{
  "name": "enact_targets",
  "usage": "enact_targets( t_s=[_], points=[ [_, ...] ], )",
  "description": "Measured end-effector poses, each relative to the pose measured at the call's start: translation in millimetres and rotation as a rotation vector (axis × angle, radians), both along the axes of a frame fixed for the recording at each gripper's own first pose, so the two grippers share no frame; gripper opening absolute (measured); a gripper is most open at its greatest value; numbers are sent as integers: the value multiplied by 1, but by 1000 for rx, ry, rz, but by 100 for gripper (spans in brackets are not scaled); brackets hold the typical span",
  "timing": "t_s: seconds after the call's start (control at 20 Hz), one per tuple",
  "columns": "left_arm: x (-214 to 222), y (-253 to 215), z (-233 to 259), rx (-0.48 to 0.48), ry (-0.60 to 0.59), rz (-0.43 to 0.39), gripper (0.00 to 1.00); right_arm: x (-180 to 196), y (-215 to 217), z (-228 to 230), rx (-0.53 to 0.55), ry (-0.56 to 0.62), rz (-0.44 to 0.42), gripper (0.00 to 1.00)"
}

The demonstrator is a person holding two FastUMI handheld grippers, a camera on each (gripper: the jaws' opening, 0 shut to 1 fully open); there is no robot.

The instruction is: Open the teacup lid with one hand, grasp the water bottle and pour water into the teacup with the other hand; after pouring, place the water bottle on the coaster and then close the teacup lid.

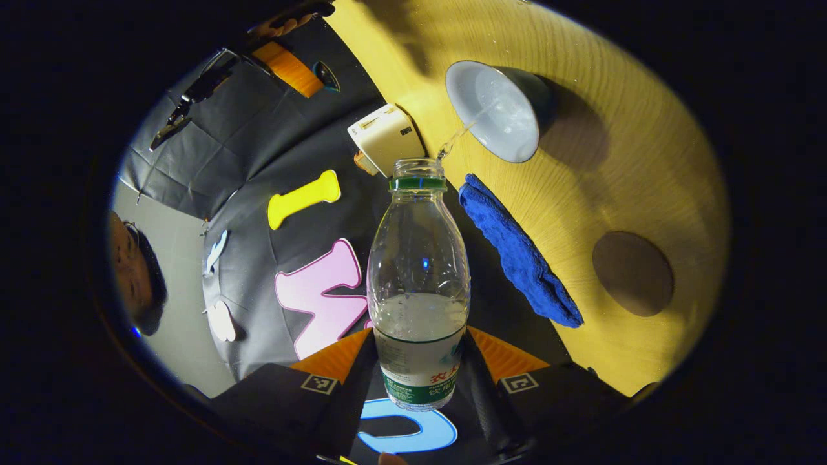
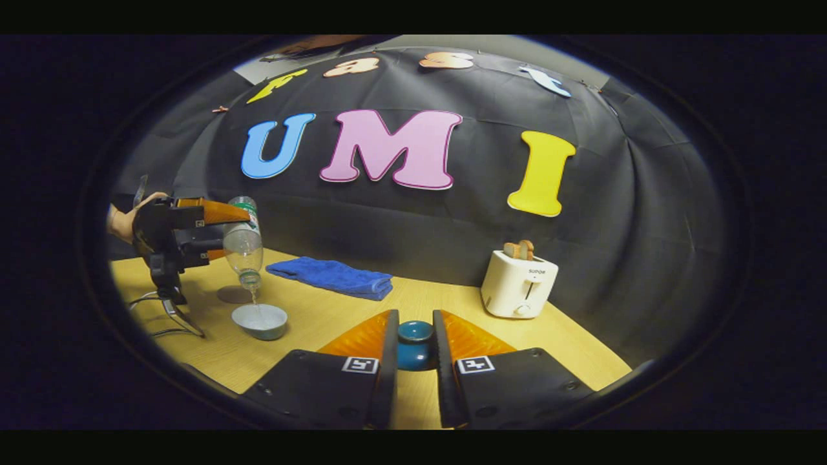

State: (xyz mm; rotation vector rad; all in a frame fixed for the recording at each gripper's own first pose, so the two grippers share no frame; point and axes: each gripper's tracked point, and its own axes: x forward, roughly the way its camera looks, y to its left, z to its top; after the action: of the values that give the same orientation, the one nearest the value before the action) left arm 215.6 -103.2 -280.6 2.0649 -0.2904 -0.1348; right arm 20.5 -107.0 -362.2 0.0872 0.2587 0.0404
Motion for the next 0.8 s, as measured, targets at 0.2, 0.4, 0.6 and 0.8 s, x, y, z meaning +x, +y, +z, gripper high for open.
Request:
enact_targets(
  t_s=[0.2, 0.4, 0.6, 0.8],
  points=[
    [-2, -8, 15, 18, -50, -53, 76, 0, 0, 0, 0, -1, -3, 30],
    [-2, -7, 13, 23, -45, -52, 76, 0, 1, 1, 1, -4, -4, 30],
    [-1, -3, 11, 20, -39, -39, 76, 0, 2, 2, 3, -3, -3, 30],
    [3, 14, 13, -148, 37, 36, 76, 1, 3, 4, 10, -5, -4, 30]
  ],
)
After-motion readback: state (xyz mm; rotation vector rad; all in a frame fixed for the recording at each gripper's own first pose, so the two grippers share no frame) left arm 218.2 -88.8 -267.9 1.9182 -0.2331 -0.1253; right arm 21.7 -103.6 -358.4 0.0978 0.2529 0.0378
